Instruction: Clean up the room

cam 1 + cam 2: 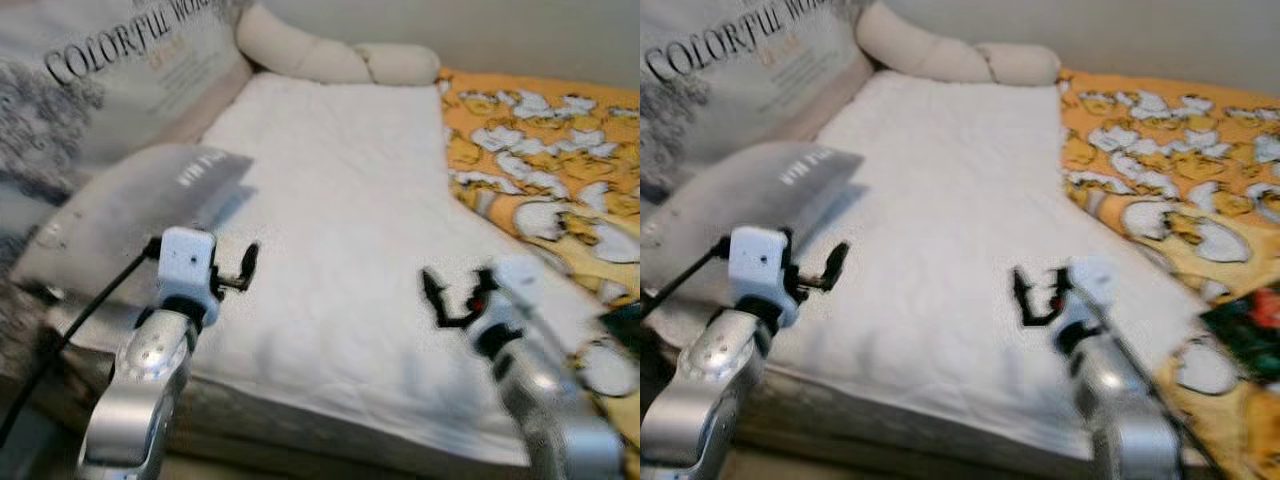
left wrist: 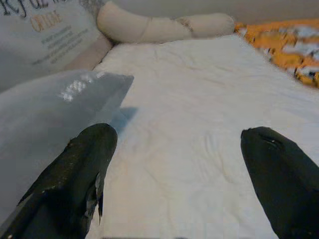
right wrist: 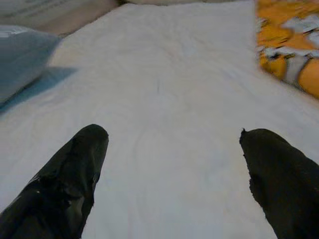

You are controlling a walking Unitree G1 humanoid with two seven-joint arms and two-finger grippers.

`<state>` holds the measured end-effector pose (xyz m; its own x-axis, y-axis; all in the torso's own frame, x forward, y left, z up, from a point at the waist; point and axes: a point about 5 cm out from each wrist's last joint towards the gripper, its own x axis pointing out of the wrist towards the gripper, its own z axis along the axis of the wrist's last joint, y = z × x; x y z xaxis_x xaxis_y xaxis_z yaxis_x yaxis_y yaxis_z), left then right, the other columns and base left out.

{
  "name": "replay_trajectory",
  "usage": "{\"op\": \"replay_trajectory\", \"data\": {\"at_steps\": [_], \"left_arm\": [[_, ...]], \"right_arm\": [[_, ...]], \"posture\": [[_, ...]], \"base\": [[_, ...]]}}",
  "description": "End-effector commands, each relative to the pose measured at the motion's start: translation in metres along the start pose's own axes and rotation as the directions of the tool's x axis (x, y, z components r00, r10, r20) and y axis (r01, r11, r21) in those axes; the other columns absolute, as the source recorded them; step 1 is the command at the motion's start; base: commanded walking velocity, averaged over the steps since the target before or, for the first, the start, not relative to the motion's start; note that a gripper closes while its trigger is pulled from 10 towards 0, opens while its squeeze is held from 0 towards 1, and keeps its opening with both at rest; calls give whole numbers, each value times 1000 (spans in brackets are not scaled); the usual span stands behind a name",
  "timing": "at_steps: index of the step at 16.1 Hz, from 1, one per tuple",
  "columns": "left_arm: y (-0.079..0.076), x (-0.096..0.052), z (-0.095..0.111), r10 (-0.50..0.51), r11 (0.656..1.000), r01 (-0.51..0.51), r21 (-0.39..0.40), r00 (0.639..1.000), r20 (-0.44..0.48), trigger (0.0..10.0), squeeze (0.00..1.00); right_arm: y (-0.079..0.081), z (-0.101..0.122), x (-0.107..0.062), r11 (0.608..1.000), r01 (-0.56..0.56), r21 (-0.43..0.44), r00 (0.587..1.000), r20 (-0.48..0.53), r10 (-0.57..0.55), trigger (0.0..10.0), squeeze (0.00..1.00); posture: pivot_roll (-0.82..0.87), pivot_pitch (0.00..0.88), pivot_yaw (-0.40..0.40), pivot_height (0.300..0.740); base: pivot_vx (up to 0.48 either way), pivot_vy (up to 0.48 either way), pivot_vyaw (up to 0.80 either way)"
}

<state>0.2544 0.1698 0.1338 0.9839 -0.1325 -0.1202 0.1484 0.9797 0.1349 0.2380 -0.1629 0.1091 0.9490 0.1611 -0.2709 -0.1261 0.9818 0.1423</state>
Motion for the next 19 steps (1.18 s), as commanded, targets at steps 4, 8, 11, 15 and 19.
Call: {"op": "replay_trajectory", "data": {"at_steps": [4, 8, 11, 15, 19], "left_arm": [[-3, 1, 0, -4, 1000, 4, 14, 1000, 2, 10000, 1000], [-2, 2, 0, 3, 1000, -3, 21, 1000, -9, 10000, 1000], [-6, 4, 7, -10, 1000, 10, 2, 999, 37, 10000, 929], [-8, 5, 10, -44, 999, 45, -19, 998, 52, 10000, 929], [-11, 5, 7, -67, 998, 68, -16, 997, 44, 10000, 933]], "right_arm": [[-4, 0, -2, 1000, 14, -5, 1000, -6, -14, 10000, 1000], [-3, 0, -1, 1000, 11, -14, 1000, -13, -11, 10000, 1000], [0, 0, 2, 999, -5, -44, 1000, -28, 4, 10000, 1000], [1, -1, 4, 999, 7, -32, 999, -39, -8, 10000, 0], [-3, 0, 3, 999, 31, -24, 999, -43, -32, 10000, 0]], "posture": [[26, 0, 8, 740], [25, 0, 9, 740], [24, 0, 6, 740], [21, 0, 7, 740], [17, 0, 6, 740]], "base": [[0, -480, 0], [0, -120, 0], [0, 0, 0], [284, 0, -584], [399, 0, -781]]}}
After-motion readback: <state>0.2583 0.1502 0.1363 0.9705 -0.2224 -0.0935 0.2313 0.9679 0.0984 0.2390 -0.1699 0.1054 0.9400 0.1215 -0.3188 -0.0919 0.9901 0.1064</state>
